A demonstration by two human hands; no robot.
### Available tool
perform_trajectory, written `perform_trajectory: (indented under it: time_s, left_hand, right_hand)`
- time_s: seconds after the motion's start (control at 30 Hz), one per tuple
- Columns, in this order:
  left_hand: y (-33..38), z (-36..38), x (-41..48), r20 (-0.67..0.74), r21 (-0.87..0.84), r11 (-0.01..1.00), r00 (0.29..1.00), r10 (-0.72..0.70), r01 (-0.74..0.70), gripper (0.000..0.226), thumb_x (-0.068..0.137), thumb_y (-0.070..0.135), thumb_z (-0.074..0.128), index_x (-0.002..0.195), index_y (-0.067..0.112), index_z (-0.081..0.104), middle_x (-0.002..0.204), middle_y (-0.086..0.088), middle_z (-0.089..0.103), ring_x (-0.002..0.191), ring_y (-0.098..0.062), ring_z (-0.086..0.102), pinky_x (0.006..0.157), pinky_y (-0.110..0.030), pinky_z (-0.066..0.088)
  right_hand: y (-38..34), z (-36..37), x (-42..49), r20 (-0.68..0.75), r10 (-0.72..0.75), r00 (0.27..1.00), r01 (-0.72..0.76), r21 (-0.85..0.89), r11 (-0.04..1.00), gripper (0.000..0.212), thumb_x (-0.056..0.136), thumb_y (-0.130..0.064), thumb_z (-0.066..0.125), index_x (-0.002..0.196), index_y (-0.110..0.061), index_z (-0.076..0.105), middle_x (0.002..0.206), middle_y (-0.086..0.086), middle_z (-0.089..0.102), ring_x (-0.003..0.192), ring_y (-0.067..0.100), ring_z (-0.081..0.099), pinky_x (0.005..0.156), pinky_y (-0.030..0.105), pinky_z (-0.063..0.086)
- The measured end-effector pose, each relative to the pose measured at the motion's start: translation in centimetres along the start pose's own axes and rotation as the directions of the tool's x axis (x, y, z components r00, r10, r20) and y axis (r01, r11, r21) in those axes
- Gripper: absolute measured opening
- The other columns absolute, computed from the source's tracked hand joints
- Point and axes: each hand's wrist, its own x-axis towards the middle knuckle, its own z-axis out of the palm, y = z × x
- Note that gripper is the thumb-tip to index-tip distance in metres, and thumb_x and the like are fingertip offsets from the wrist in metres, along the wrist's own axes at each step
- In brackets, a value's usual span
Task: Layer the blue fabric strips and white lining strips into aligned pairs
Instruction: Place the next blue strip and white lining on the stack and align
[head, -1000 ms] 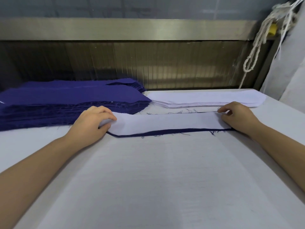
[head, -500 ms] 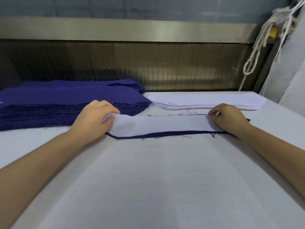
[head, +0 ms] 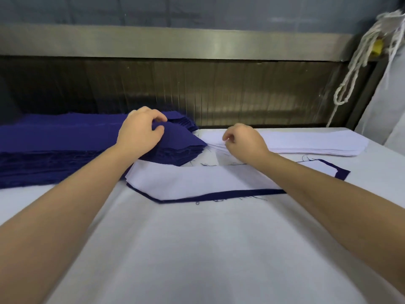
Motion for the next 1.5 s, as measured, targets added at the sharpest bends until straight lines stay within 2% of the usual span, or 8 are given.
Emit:
perform_trajectory:
  time_s: [0.17,0.3,0.4,0.73,1.0,1.17,1.37,1.5]
  left_hand:
    - [-1.3,0.9,2.3,0.024,0.112,0.983,0.988,-0.151,0.148,0.022,0.091,0.019,0.057,0.110,0.020,0.068,0.123,-0.007,0.057,0.116,-0.034,0.045,0.089,-0.041,0.041]
    - [-2.2,1.2,3.0,0.079,0.153,0.959,0.965,-0.251,0.237,0.020,0.091,0.031,0.056,0.105,0.027,0.070,0.127,-0.004,0.055,0.120,-0.035,0.038,0.093,-0.041,0.034]
    - [-2.8,1.0,3.3,0.125,0.131,0.948,0.944,-0.306,0.290,0.024,0.091,0.037,0.055,0.109,0.029,0.068,0.130,-0.002,0.053,0.124,-0.034,0.034,0.095,-0.041,0.030]
    - [-3.5,0.9,3.6,0.187,0.093,0.936,0.917,-0.352,0.340,0.038,0.091,0.042,0.053,0.126,0.028,0.058,0.131,0.000,0.054,0.130,-0.029,0.027,0.099,-0.038,0.024]
    - [-3.8,0.9,3.7,0.179,0.096,0.935,0.918,-0.354,0.341,0.040,0.091,0.042,0.053,0.127,0.025,0.057,0.134,0.003,0.052,0.128,-0.029,0.028,0.096,-0.036,0.024]
    - [-4.1,0.7,3.6,0.141,0.148,0.934,0.928,-0.346,0.326,0.034,0.091,0.041,0.054,0.119,0.025,0.063,0.137,0.007,0.045,0.122,-0.028,0.029,0.085,-0.033,0.020]
    - [-3.9,0.8,3.5,0.187,0.158,0.928,0.913,-0.363,0.337,0.037,0.092,0.042,0.051,0.122,0.022,0.060,0.126,-0.001,0.055,0.125,-0.029,0.028,0.083,-0.034,0.019]
    - [-3.8,0.7,3.6,0.191,0.131,0.935,0.917,-0.349,0.328,0.040,0.092,0.042,0.051,0.126,0.022,0.057,0.132,0.001,0.052,0.128,-0.029,0.026,0.091,-0.036,0.023]
  right_hand:
    - [-3.6,1.6,3.8,-0.008,-0.057,0.998,0.058,0.041,0.998,0.025,0.088,-0.010,0.048,0.107,-0.014,0.064,0.112,0.005,0.056,0.100,0.026,0.056,0.073,0.028,0.040]
    - [-5.9,3.2,6.4,0.041,-0.132,0.990,0.131,0.032,0.991,0.037,0.093,-0.013,0.046,0.129,-0.015,0.054,0.125,0.010,0.048,0.114,0.029,0.050,0.089,0.038,0.046]
    - [-7.3,4.6,8.0,0.044,-0.160,0.986,0.161,-0.022,0.987,0.041,0.096,-0.012,0.040,0.136,-0.017,0.047,0.127,0.012,0.044,0.118,0.032,0.046,0.090,0.043,0.045]
    - [-9.4,5.4,10.8,0.037,-0.195,0.980,0.197,-0.102,0.975,0.030,0.096,-0.017,0.045,0.121,-0.019,0.062,0.120,0.011,0.048,0.115,0.032,0.048,0.086,0.039,0.042]
    - [-10.1,5.1,10.9,-0.083,-0.112,0.990,0.115,0.025,0.993,0.027,0.095,-0.023,0.046,0.114,-0.024,0.065,0.117,0.006,0.064,0.109,0.031,0.057,0.076,0.032,0.039]
    - [-10.0,4.9,10.4,-0.143,-0.109,0.984,0.125,0.111,0.986,0.023,0.095,-0.022,0.047,0.108,-0.020,0.065,0.107,0.003,0.067,0.102,0.028,0.059,0.073,0.031,0.037]
    - [-9.8,5.4,10.3,-0.085,-0.094,0.992,0.106,0.161,0.981,0.019,0.094,-0.017,0.045,0.105,-0.019,0.060,0.102,0.005,0.067,0.099,0.030,0.058,0.072,0.033,0.040]
    - [-10.1,5.5,10.6,-0.010,-0.126,0.992,0.124,0.251,0.960,0.035,0.091,-0.010,0.047,0.122,-0.023,0.056,0.107,0.005,0.067,0.102,0.025,0.059,0.084,0.036,0.048]
